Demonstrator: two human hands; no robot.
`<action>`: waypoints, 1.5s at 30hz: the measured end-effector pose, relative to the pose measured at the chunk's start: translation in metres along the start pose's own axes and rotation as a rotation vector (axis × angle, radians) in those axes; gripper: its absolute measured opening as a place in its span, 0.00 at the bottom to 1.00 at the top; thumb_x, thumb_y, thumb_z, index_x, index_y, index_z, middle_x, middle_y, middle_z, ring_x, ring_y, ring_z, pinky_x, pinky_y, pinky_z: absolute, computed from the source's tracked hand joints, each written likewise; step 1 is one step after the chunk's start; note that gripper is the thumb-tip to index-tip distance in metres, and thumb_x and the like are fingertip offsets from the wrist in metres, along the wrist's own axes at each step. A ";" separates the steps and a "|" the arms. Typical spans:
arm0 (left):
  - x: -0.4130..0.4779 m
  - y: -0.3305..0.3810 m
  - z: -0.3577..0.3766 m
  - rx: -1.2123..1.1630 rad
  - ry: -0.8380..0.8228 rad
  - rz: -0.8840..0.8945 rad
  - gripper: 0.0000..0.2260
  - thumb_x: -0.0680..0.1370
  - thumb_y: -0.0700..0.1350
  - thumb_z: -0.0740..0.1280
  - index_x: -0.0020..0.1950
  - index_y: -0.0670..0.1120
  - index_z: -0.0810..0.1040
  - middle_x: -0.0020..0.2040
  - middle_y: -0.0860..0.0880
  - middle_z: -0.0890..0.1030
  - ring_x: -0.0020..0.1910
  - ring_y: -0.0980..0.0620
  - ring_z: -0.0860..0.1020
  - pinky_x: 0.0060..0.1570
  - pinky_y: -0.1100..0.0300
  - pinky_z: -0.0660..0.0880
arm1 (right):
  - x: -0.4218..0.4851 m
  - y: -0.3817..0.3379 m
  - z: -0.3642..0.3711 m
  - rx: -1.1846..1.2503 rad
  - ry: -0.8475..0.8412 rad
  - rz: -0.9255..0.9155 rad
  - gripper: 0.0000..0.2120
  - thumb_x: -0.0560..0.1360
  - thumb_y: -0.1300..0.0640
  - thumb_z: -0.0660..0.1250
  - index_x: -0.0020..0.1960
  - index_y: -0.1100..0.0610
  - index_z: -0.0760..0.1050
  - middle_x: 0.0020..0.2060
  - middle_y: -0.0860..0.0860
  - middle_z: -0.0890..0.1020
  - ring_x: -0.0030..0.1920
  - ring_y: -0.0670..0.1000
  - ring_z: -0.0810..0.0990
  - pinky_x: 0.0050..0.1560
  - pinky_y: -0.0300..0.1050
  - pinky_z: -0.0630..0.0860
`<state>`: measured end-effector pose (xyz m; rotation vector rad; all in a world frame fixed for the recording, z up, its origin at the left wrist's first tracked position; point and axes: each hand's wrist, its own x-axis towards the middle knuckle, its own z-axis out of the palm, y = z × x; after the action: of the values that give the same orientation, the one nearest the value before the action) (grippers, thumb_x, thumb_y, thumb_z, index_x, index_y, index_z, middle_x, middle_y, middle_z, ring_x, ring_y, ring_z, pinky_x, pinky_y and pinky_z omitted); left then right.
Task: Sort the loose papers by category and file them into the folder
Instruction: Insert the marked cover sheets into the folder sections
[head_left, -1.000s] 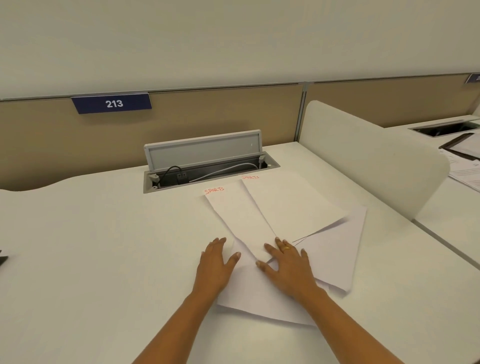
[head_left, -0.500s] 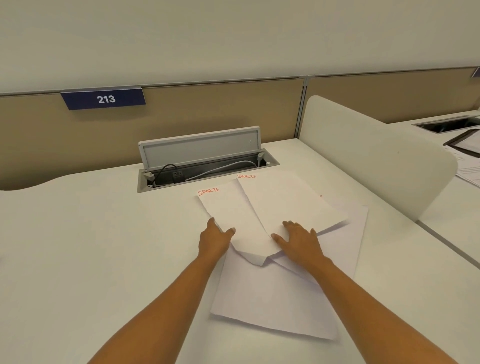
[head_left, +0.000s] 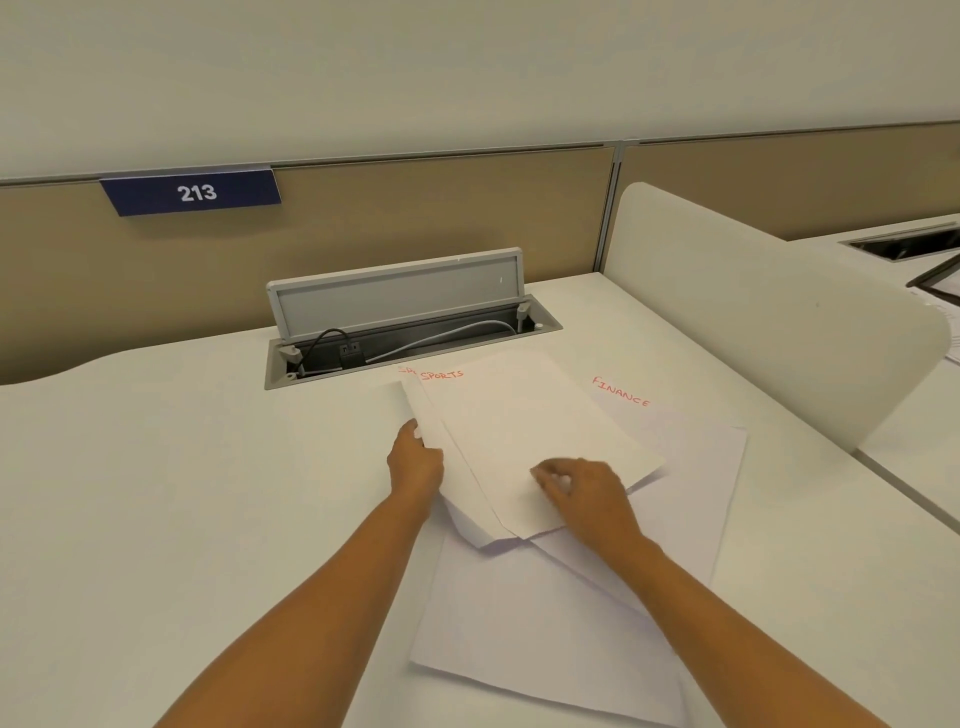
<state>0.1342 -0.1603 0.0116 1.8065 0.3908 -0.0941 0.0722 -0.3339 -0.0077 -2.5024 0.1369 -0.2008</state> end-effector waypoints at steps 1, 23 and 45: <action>0.003 0.000 0.000 -0.023 -0.004 -0.014 0.22 0.79 0.32 0.58 0.72 0.43 0.61 0.67 0.42 0.71 0.64 0.43 0.71 0.63 0.50 0.69 | 0.011 0.005 -0.005 0.035 0.054 0.046 0.12 0.78 0.51 0.62 0.55 0.55 0.81 0.54 0.53 0.83 0.57 0.54 0.78 0.58 0.43 0.70; 0.013 0.005 -0.007 -0.173 -0.090 -0.019 0.19 0.80 0.39 0.59 0.71 0.45 0.64 0.66 0.44 0.72 0.61 0.41 0.73 0.63 0.44 0.70 | 0.050 -0.001 0.005 -0.034 -0.107 0.272 0.30 0.75 0.53 0.67 0.72 0.59 0.60 0.69 0.57 0.66 0.71 0.55 0.63 0.67 0.44 0.61; -0.021 0.006 -0.202 -0.484 -0.080 0.296 0.26 0.70 0.21 0.58 0.56 0.47 0.76 0.43 0.52 0.84 0.42 0.53 0.82 0.42 0.61 0.80 | 0.033 -0.143 0.028 1.048 -0.201 0.027 0.07 0.71 0.62 0.71 0.48 0.54 0.77 0.45 0.49 0.83 0.43 0.48 0.82 0.40 0.38 0.80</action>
<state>0.0876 0.0265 0.0776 1.3577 0.0735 0.1265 0.1169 -0.2077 0.0583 -1.4623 -0.0236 0.0070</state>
